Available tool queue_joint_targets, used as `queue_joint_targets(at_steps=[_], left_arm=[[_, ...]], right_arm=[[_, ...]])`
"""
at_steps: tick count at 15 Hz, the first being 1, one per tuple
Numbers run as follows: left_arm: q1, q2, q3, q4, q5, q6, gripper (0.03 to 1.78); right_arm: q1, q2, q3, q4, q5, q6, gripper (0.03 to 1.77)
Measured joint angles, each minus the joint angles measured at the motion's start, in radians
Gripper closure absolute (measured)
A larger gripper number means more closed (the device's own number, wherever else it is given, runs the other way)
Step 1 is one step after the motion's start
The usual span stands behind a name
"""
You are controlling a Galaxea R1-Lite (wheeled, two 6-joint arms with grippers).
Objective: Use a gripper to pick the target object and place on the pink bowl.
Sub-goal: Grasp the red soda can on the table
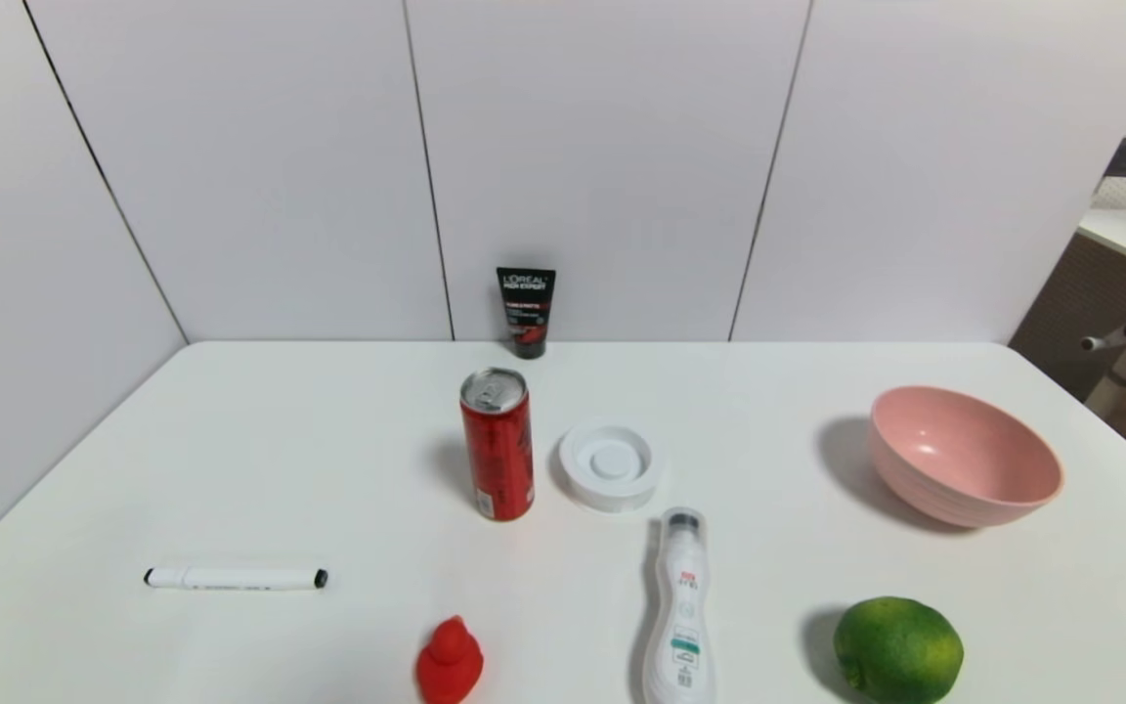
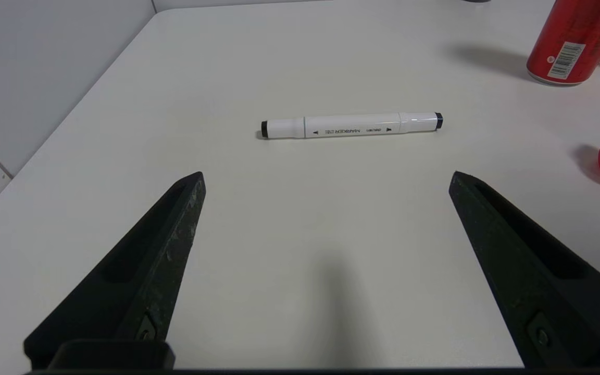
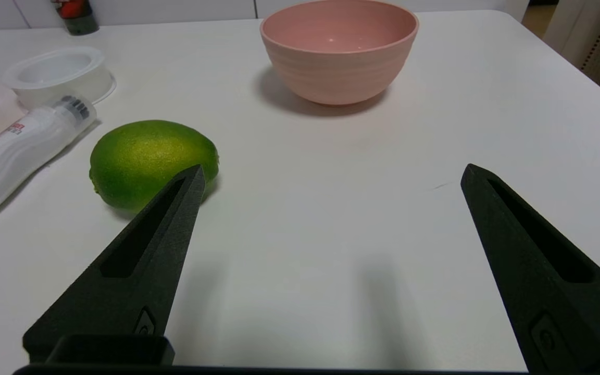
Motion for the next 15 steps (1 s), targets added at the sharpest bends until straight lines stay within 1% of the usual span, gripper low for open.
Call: queue_joint_targets(at_steps=[3,5,6,8,9,10,11,12,13,15], left_arm=[[0.0,0.0,0.0,0.0,0.0,0.0,0.12],[0.0,0.0,0.0,0.0,0.0,0.0,0.12],[0.0,0.0,0.0,0.0,0.0,0.0,0.12],[0.0,0.0,0.0,0.0,0.0,0.0,0.12],[0.0,0.0,0.0,0.0,0.0,0.0,0.12],[0.0,0.0,0.0,0.0,0.0,0.0,0.12],[0.0,0.0,0.0,0.0,0.0,0.0,0.12],[0.0,0.0,0.0,0.0,0.0,0.0,0.12],[0.0,0.0,0.0,0.0,0.0,0.0,0.12],[0.0,0.0,0.0,0.0,0.0,0.0,0.12]], right_arm=[[0.0,0.0,0.0,-0.001,0.0,-0.007,0.1],[-0.001,0.01,-0.015,-0.001,0.01,-0.041,0.1],[-0.001,0.03,-0.049,-0.004,0.027,-0.048,0.1],[0.01,0.117,-0.147,-0.002,0.098,-0.057,0.1],[0.034,0.176,-0.202,-0.001,0.14,-0.064,0.1],[0.084,0.247,-0.255,-0.001,0.179,-0.076,0.1],[0.15,0.317,-0.305,-0.003,0.203,-0.089,0.1],[0.216,0.398,-0.356,-0.001,0.217,-0.101,0.1],[0.266,0.476,-0.406,0.003,0.227,-0.117,0.1],[0.335,0.641,-0.512,0.013,0.239,-0.168,0.1]])
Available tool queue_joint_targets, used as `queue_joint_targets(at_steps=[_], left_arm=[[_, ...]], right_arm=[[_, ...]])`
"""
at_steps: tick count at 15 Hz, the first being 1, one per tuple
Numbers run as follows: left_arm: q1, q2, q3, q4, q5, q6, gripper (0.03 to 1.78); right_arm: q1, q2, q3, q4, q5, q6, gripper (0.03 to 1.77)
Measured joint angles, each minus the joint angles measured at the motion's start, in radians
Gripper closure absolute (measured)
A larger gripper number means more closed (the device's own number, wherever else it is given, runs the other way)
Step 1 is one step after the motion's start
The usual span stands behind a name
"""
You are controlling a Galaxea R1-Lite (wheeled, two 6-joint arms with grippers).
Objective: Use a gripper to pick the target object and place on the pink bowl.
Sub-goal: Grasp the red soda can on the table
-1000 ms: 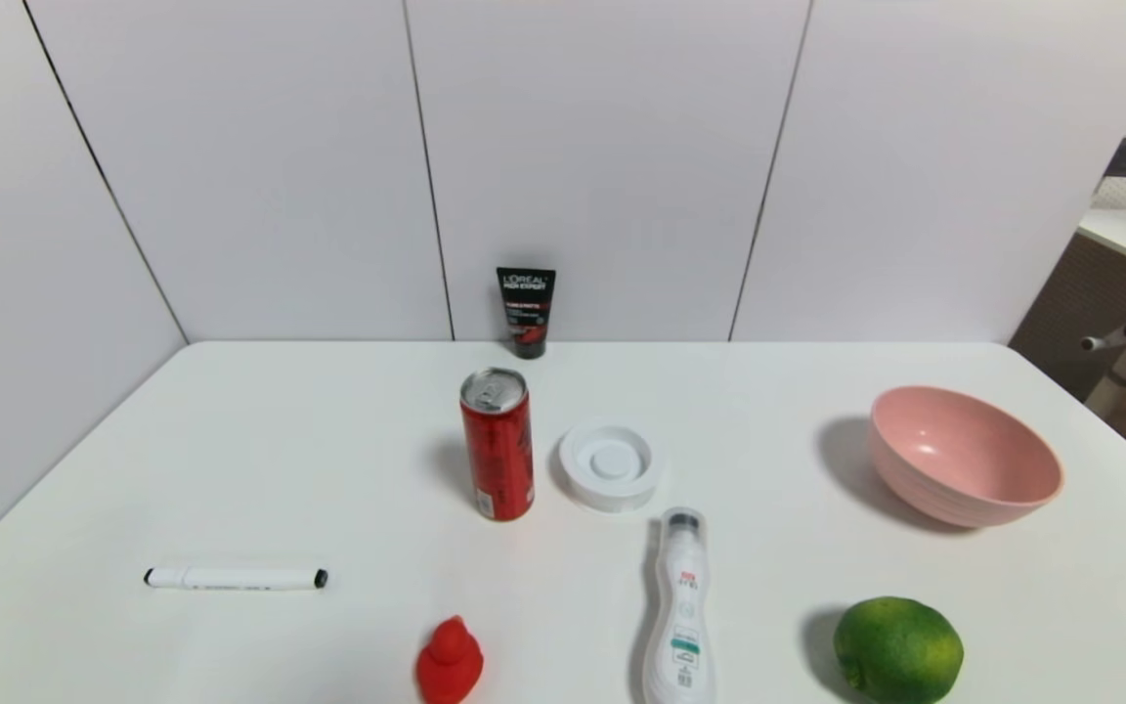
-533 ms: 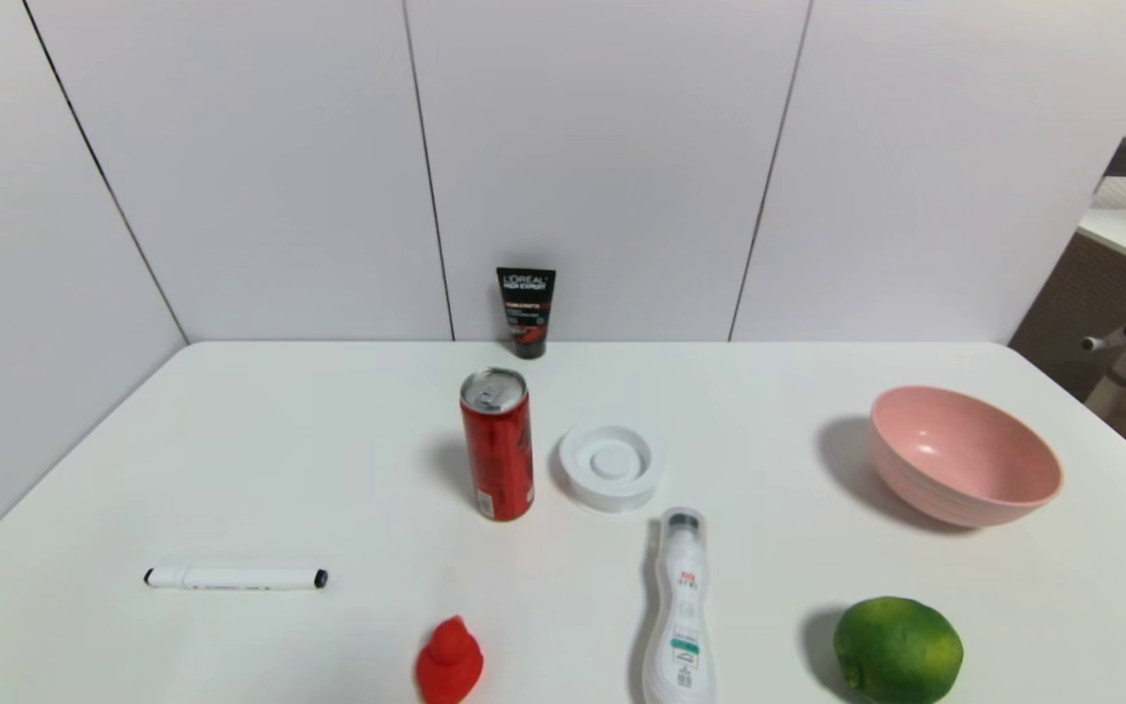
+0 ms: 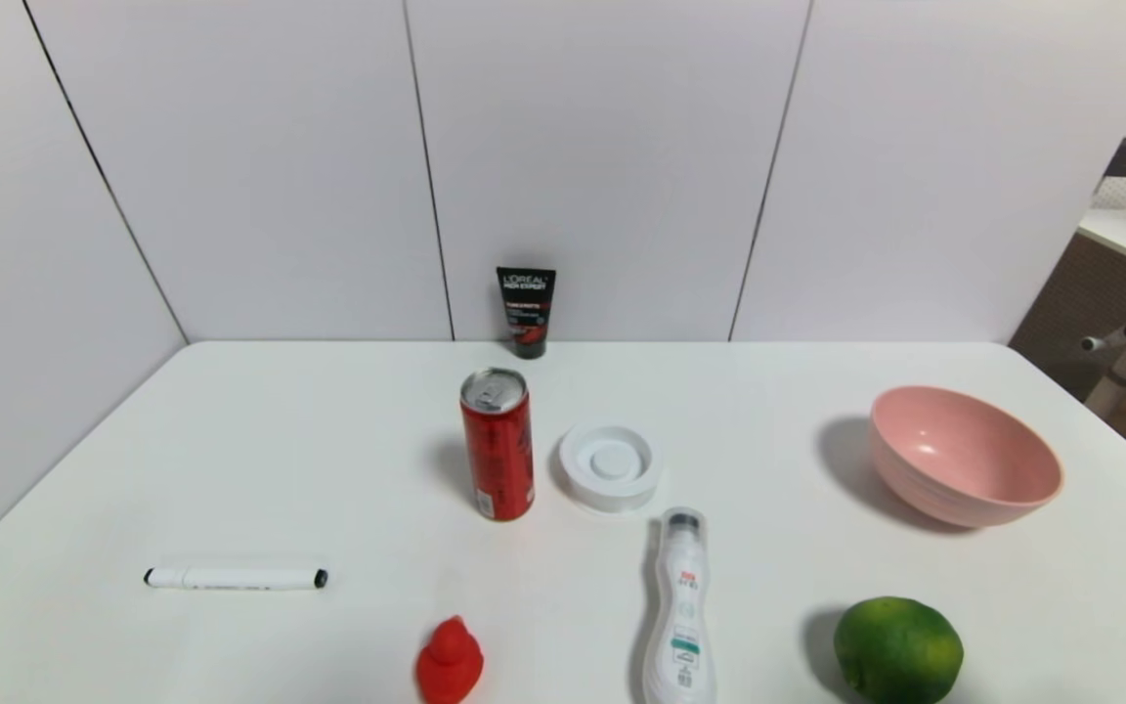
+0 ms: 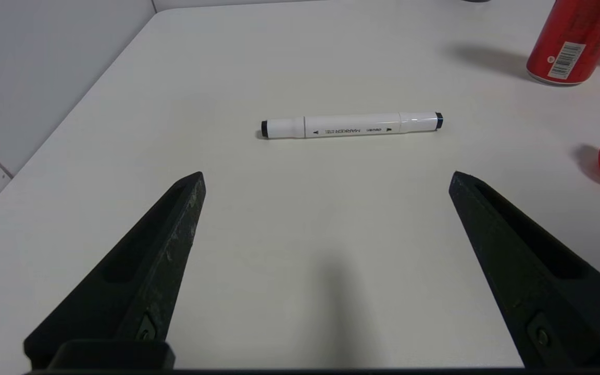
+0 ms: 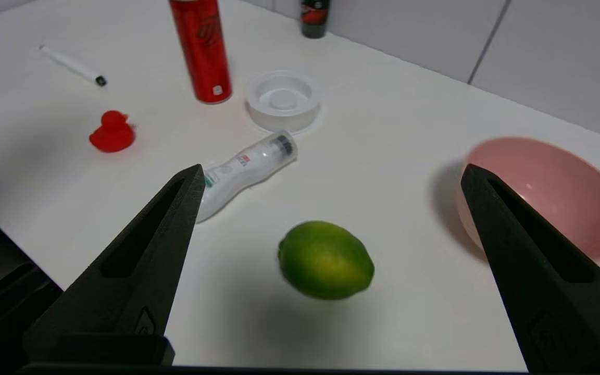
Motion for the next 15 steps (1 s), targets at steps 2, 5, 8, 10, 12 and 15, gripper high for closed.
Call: queue_joint_targets(at_steps=[2,5,8,10,12,15], left_arm=[[0.0,0.0,0.0,0.0,0.0,0.0,0.12],[0.0,0.0,0.0,0.0,0.0,0.0,0.12],[0.0,0.0,0.0,0.0,0.0,0.0,0.12],[0.0,0.0,0.0,0.0,0.0,0.0,0.12],[0.0,0.0,0.0,0.0,0.0,0.0,0.12],[0.0,0.0,0.0,0.0,0.0,0.0,0.12]], right_arm=[[0.054,0.17,-0.121,0.016,0.007,-0.055,0.1],[0.134,0.431,-0.316,0.038,0.011,-0.089,0.1],[0.217,0.678,-0.507,0.044,0.013,-0.095,0.1],[0.275,0.817,-0.619,0.037,0.018,-0.096,0.1],[0.325,0.929,-0.683,0.014,0.065,-0.083,0.1],[0.357,1.02,-0.639,-0.095,0.143,-0.047,0.1]])
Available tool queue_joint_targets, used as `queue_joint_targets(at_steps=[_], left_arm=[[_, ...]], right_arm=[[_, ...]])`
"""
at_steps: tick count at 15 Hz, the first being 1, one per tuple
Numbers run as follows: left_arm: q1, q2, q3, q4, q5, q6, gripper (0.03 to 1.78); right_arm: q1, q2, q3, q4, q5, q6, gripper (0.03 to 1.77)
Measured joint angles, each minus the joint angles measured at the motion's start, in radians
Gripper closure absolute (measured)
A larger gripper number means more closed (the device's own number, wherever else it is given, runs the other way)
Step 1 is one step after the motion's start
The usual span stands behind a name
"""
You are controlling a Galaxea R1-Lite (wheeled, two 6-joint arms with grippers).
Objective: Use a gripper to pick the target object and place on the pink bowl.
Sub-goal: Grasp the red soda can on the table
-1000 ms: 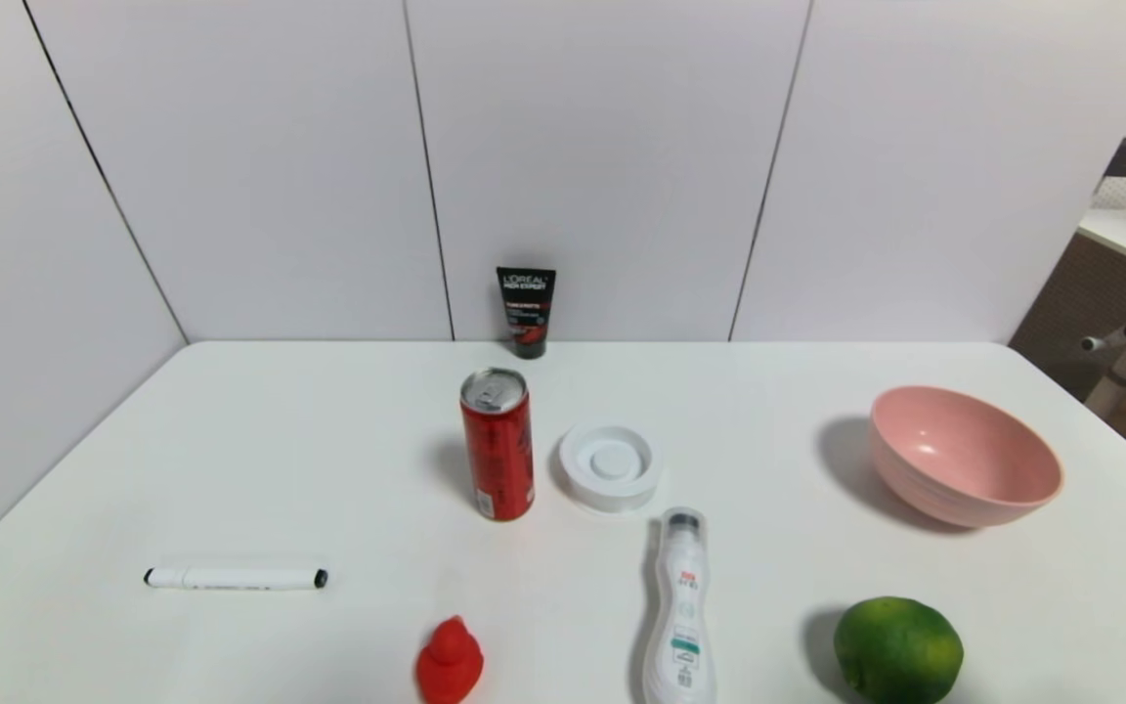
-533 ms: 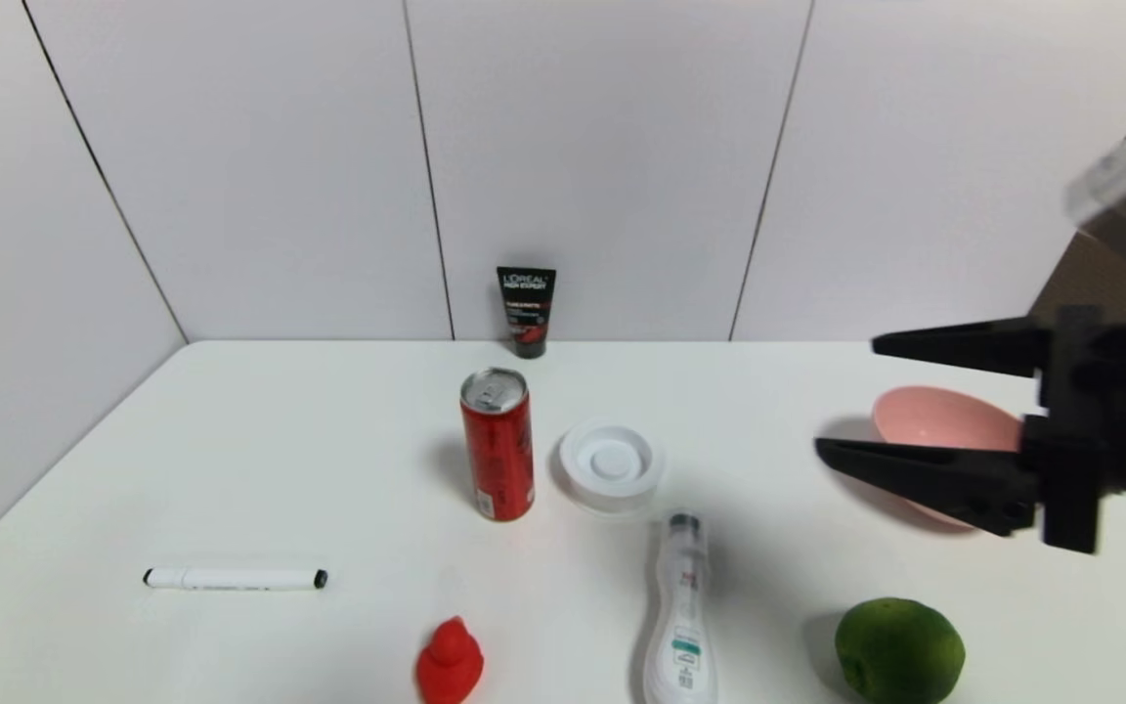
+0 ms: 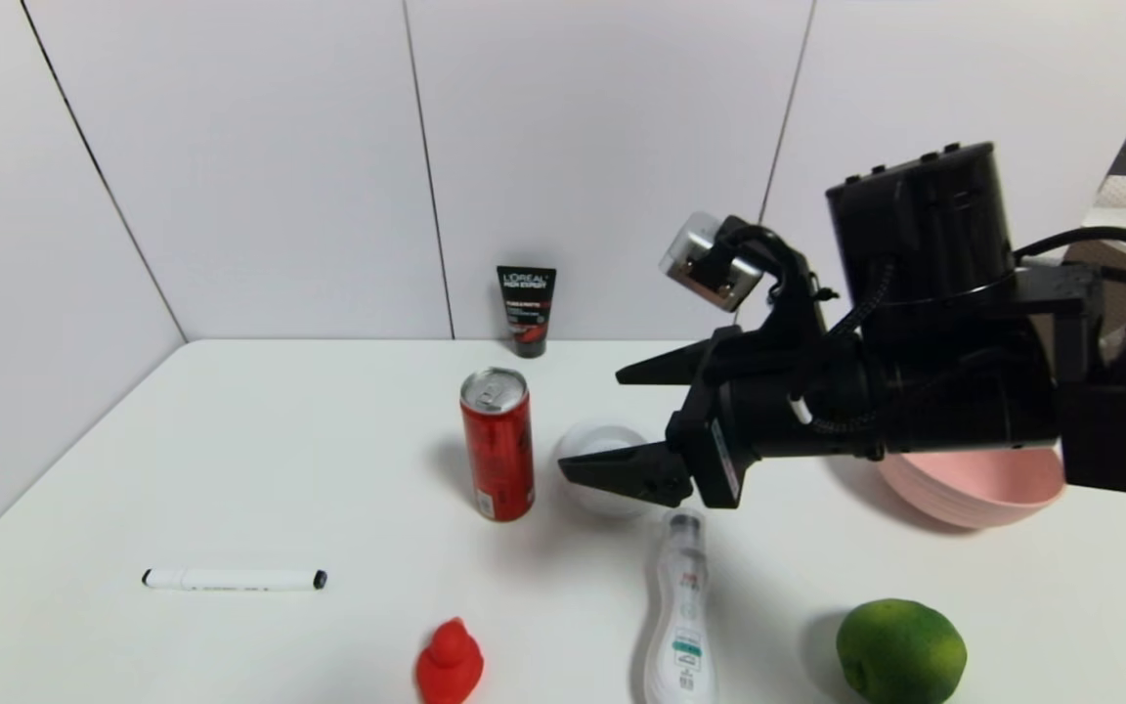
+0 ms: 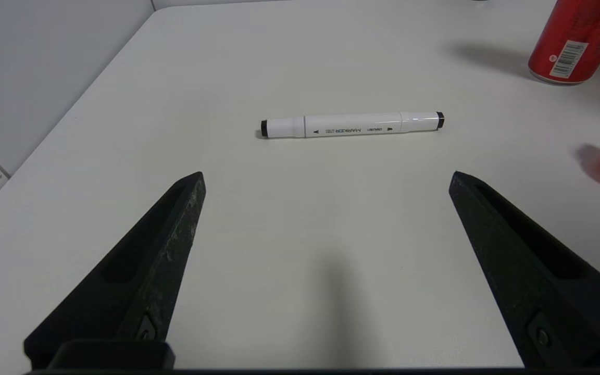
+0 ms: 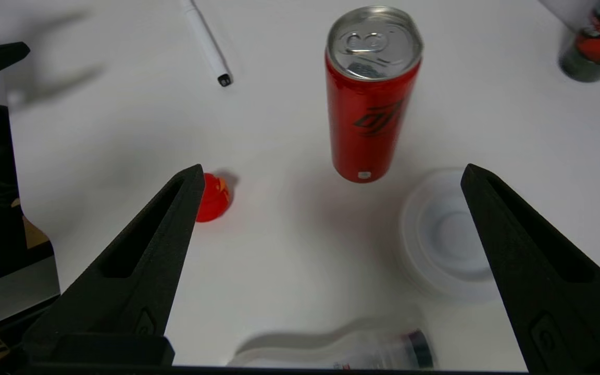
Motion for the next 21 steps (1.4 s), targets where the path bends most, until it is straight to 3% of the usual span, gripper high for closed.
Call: queue_joint_targets(at_steps=[5,10,16,21], left_arm=[[0.0,0.0,0.0,0.0,0.0,0.0,0.12],[0.0,0.0,0.0,0.0,0.0,-0.001,0.12],[0.0,0.0,0.0,0.0,0.0,0.0,0.12],[0.0,0.0,0.0,0.0,0.0,0.0,0.12]], right_arm=[[0.009,0.087,0.087,-0.227,-0.001,0.089,0.1],[0.01,0.193,0.127,-0.441,-0.06,0.187,0.1],[0.048,0.319,0.125,-0.647,-0.09,0.226,0.1],[0.077,0.387,0.103,-0.705,-0.107,0.217,0.1]])
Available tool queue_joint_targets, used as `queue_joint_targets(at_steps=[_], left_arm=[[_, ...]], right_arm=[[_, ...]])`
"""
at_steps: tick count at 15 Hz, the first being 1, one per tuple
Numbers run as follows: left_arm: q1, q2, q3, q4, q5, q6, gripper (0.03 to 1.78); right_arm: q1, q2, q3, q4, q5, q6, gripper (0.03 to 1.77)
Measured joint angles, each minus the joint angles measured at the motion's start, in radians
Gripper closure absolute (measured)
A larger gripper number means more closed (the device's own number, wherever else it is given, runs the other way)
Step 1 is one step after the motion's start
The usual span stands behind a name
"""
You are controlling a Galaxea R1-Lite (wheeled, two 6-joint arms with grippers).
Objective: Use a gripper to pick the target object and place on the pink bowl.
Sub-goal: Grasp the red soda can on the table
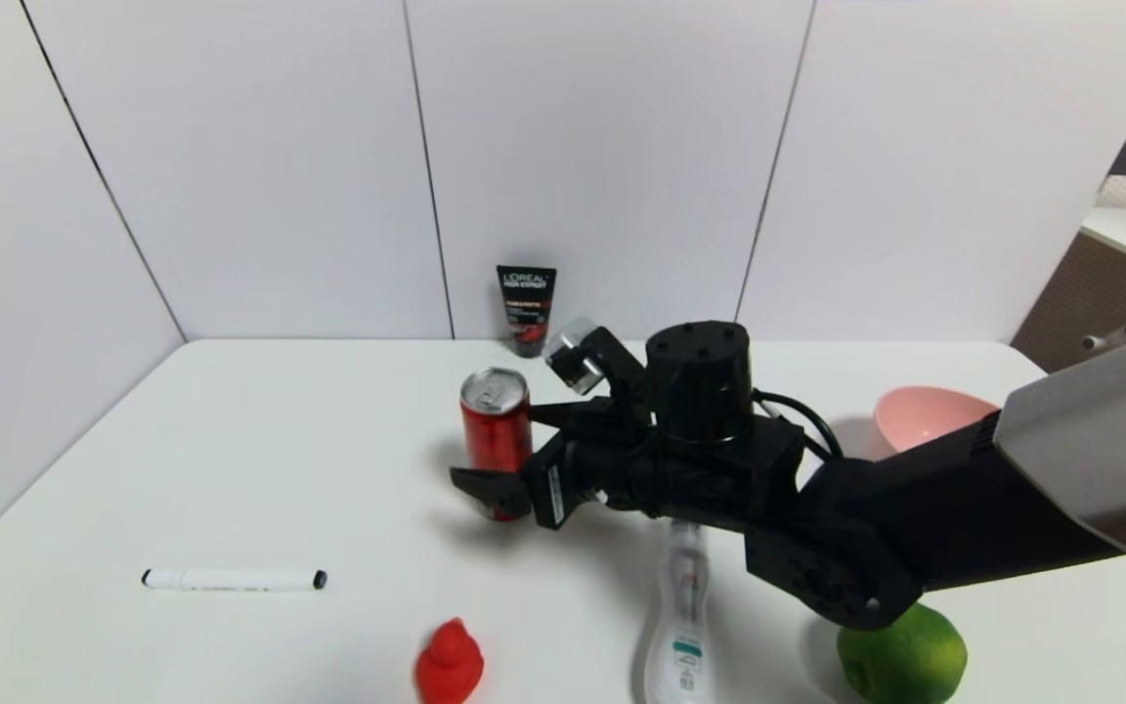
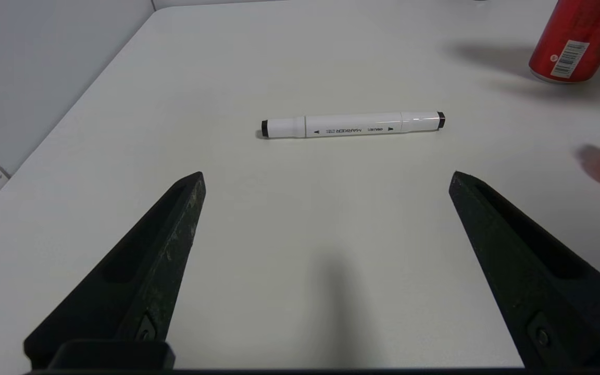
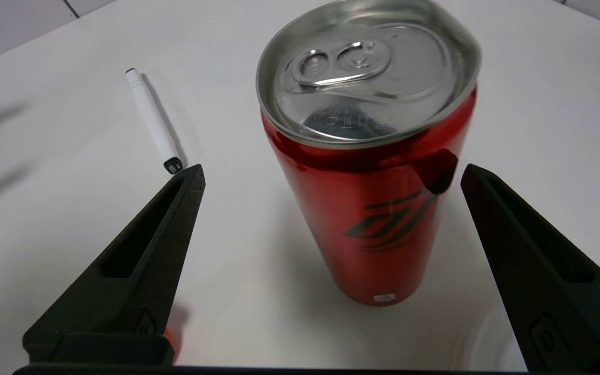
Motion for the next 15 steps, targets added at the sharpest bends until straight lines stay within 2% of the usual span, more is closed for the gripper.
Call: queue_joint_targets(at_steps=[7,15], left_arm=[[0.0,0.0,0.0,0.0,0.0,0.0,0.12],[0.0,0.0,0.0,0.0,0.001,0.0,0.12]], right_arm=[[-0.004,0.092,-0.04,-0.137,0.0,-0.05,0.1],[-0.027,0.142,-0.073,-0.169,-0.001,-0.061,0.1]])
